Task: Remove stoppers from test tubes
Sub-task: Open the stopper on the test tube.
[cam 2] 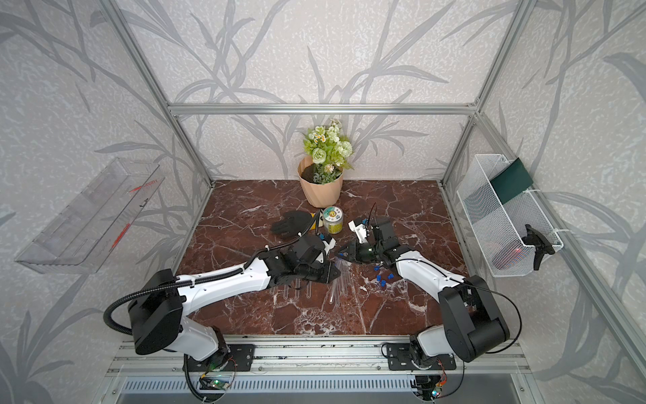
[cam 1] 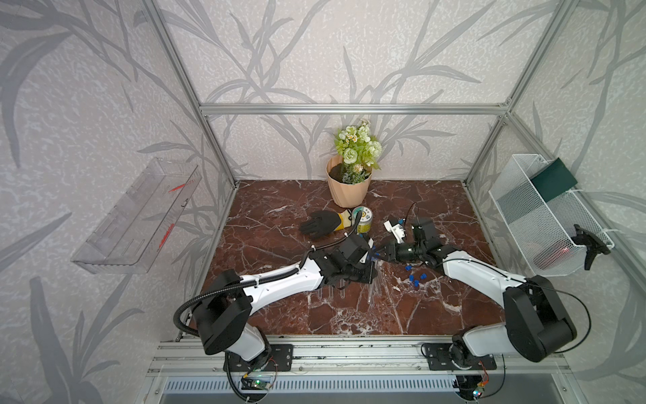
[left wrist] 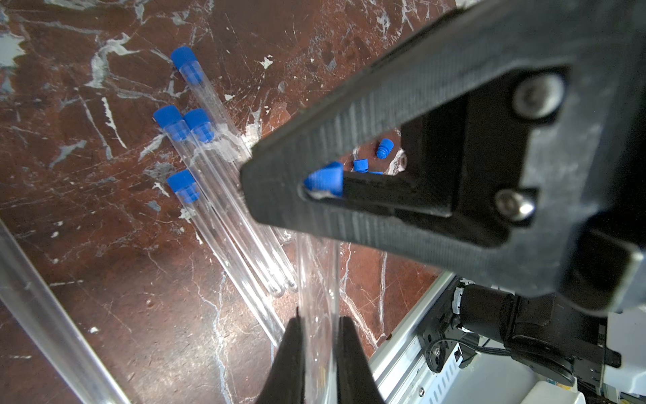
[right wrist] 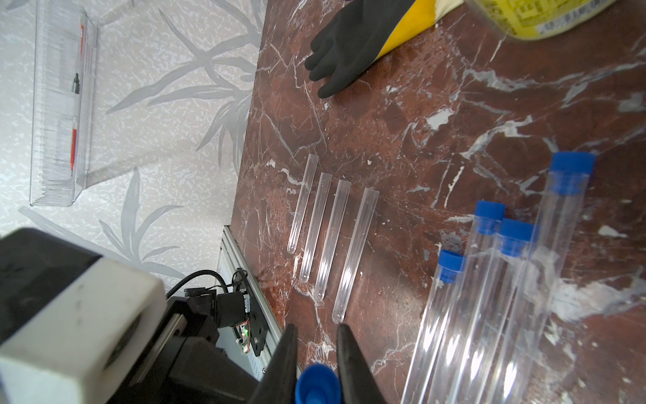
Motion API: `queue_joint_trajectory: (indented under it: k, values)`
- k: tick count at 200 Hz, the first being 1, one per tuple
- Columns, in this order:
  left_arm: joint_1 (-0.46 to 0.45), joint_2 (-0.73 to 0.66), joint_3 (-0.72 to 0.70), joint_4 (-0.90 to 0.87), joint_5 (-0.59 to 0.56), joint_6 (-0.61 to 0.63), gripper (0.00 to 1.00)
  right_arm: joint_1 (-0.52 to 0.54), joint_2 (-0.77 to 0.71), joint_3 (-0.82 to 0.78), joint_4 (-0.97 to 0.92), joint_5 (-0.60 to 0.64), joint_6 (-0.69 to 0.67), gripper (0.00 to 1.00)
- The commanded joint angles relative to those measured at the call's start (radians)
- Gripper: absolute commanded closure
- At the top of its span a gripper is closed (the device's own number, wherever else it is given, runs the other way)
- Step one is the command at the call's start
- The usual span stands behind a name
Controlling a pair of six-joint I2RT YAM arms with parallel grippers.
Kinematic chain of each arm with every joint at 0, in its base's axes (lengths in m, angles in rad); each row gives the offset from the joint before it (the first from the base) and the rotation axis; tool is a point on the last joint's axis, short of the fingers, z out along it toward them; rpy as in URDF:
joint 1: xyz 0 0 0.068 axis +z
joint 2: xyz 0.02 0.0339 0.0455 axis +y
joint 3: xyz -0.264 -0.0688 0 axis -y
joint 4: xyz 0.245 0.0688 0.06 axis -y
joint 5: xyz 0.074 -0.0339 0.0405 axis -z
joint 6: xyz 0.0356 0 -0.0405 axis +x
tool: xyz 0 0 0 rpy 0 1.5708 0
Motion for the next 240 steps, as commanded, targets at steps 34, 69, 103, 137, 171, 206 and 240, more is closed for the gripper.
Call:
queue_joint_trajectory:
  k: [34, 69, 103, 137, 171, 206, 240]
  values:
    - [-0.005, -0.025, -0.012, 0.016, 0.009, -0.002, 1.00, -0.004, 0.003, 0.023, 0.003, 0.027, -0.011, 0.85]
    - [-0.005, -0.029, -0.017, 0.014, 0.007, -0.002, 1.00, -0.004, 0.011, 0.039, 0.009, 0.025, -0.004, 0.89]
    - [-0.005, -0.031, -0.020, 0.010, 0.004, -0.003, 1.00, -0.005, 0.011, 0.045, 0.008, 0.022, -0.004, 0.94]
    - [-0.005, -0.035, -0.023, 0.007, -0.001, -0.003, 1.00, -0.015, 0.008, 0.044, 0.033, 0.013, 0.029, 0.95]
    - [-0.005, -0.034, -0.026, -0.006, -0.003, -0.001, 1.00, -0.028, 0.008, 0.066, 0.012, 0.017, 0.021, 0.96]
    - [-0.005, -0.037, -0.027, -0.023, -0.007, 0.005, 1.00, -0.035, 0.023, 0.095, -0.015, 0.022, -0.016, 0.96]
    - [-0.005, -0.036, -0.030, -0.036, -0.011, 0.006, 1.00, -0.035, 0.035, 0.134, -0.059, 0.034, -0.055, 0.96]
